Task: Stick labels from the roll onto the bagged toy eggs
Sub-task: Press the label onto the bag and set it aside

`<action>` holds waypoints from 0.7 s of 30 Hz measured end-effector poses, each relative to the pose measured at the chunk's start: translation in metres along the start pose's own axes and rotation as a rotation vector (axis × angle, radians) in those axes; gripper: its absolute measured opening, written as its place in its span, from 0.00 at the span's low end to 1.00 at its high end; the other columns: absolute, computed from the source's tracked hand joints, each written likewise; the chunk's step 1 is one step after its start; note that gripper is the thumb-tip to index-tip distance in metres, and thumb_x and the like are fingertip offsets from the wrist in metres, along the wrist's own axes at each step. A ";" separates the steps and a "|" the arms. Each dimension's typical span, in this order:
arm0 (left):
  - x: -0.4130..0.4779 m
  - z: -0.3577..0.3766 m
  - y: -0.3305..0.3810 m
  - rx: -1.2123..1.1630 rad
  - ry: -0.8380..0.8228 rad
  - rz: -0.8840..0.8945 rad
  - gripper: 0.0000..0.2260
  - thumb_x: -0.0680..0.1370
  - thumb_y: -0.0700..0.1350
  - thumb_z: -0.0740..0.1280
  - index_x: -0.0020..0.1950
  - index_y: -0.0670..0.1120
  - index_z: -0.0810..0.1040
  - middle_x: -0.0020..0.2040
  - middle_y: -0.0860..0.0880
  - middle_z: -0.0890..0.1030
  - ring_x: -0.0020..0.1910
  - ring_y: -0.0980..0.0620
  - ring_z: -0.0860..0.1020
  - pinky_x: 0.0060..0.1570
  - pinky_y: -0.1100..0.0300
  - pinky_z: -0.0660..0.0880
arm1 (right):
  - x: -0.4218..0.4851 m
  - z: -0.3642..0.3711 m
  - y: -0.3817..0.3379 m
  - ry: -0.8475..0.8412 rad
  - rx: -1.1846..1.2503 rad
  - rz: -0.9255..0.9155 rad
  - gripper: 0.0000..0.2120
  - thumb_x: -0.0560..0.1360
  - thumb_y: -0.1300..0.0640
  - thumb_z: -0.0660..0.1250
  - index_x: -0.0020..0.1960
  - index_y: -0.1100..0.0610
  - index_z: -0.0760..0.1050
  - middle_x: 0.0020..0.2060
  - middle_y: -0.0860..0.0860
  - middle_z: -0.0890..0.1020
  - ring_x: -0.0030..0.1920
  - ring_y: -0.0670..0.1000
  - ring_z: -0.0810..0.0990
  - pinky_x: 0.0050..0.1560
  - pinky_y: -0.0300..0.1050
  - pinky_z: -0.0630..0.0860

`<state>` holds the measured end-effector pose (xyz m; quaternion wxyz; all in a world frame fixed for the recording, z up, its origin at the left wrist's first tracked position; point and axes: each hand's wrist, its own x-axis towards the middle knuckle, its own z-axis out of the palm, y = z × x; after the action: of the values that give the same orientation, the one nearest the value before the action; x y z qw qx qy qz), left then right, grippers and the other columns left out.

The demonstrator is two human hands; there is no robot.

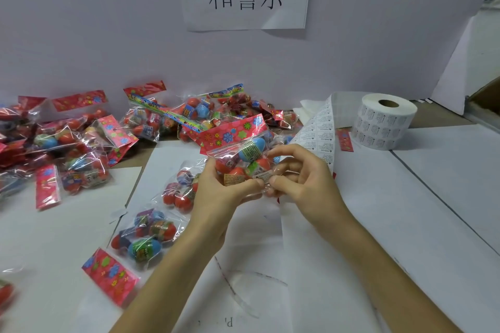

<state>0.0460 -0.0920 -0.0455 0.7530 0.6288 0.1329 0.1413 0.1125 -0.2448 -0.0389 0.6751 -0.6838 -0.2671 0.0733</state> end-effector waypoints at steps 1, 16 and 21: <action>0.000 0.000 0.000 -0.003 -0.003 -0.004 0.28 0.69 0.31 0.79 0.64 0.48 0.75 0.49 0.48 0.88 0.47 0.46 0.87 0.41 0.59 0.83 | 0.000 -0.001 0.000 -0.005 0.021 0.006 0.21 0.74 0.75 0.68 0.54 0.50 0.80 0.34 0.46 0.81 0.37 0.54 0.86 0.43 0.50 0.85; -0.002 0.000 0.002 -0.052 -0.036 -0.050 0.30 0.69 0.31 0.79 0.67 0.46 0.75 0.54 0.45 0.87 0.49 0.45 0.87 0.42 0.57 0.83 | -0.002 -0.003 -0.003 -0.006 0.014 -0.001 0.17 0.72 0.69 0.66 0.54 0.52 0.81 0.34 0.51 0.80 0.35 0.55 0.85 0.41 0.49 0.84; -0.004 0.001 0.003 -0.026 -0.038 -0.031 0.29 0.69 0.31 0.79 0.66 0.47 0.75 0.52 0.46 0.87 0.48 0.45 0.87 0.42 0.57 0.83 | -0.002 0.000 -0.001 0.061 -0.096 -0.065 0.20 0.74 0.75 0.67 0.53 0.50 0.79 0.36 0.53 0.82 0.38 0.53 0.86 0.39 0.43 0.84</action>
<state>0.0424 -0.0937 -0.0424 0.7657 0.6193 0.1263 0.1194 0.1103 -0.2455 -0.0381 0.6513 -0.7083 -0.2715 0.0175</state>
